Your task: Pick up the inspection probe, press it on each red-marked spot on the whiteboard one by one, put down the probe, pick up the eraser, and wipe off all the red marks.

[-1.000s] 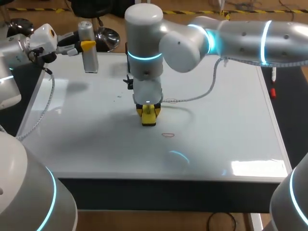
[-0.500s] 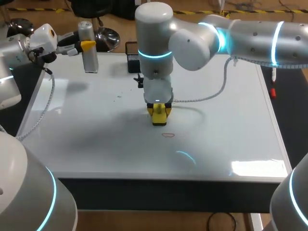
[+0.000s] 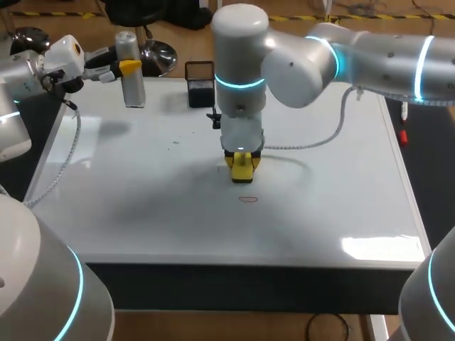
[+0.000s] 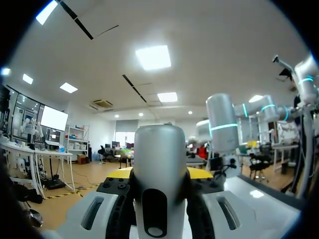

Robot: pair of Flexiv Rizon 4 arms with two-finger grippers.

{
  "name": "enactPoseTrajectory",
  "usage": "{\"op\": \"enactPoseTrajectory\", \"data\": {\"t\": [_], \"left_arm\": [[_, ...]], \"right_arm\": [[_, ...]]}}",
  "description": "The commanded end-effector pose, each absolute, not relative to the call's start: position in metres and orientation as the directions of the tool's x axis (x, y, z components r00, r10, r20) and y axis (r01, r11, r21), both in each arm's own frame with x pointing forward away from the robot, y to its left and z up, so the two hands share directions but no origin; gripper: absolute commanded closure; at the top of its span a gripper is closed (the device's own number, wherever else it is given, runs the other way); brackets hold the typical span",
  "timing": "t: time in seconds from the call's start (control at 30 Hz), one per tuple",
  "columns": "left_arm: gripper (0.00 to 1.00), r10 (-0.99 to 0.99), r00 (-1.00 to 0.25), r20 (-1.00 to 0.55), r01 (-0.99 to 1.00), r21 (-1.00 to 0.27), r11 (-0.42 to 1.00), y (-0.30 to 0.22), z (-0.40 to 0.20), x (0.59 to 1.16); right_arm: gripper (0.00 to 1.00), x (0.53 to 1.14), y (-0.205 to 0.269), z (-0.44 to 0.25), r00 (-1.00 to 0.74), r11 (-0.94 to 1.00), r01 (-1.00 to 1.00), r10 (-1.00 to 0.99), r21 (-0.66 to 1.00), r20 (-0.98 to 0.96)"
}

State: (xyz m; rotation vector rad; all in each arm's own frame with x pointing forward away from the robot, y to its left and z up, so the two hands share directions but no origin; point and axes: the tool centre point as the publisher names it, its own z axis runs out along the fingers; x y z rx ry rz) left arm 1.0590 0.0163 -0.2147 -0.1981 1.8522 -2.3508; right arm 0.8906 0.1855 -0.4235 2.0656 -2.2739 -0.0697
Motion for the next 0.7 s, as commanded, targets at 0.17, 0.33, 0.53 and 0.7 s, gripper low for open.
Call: {"op": "enactPoseTrajectory", "data": {"t": [0.17, 0.33, 0.53, 0.7], "left_arm": [[1.0, -0.197, -0.98, 0.015, 0.032, -0.973, -0.23, 0.015, -0.213, 1.058], [1.0, -0.197, -0.98, 0.015, 0.032, -0.973, -0.23, 0.015, -0.213, 1.058], [1.0, -0.197, -0.98, 0.015, 0.032, -0.973, -0.23, 0.015, -0.213, 1.058], [1.0, -0.197, -0.98, 0.015, 0.032, -0.973, -0.23, 0.015, -0.213, 1.058]], "right_arm": [[1.0, 0.913, 0.138, -0.354, -0.098, 0.097, -0.995, -0.995, 0.035, -0.019], [1.0, 0.933, 0.109, -0.347, -0.105, 0.104, -0.994, -0.994, 0.02, -0.026], [1.0, 0.955, 0.068, -0.343, -0.141, 0.141, -0.99, -0.99, 0.008, -0.01], [1.0, 0.971, 0.037, -0.34, -0.148, 0.148, -0.989, -0.989, 0.0, -0.004]]}}
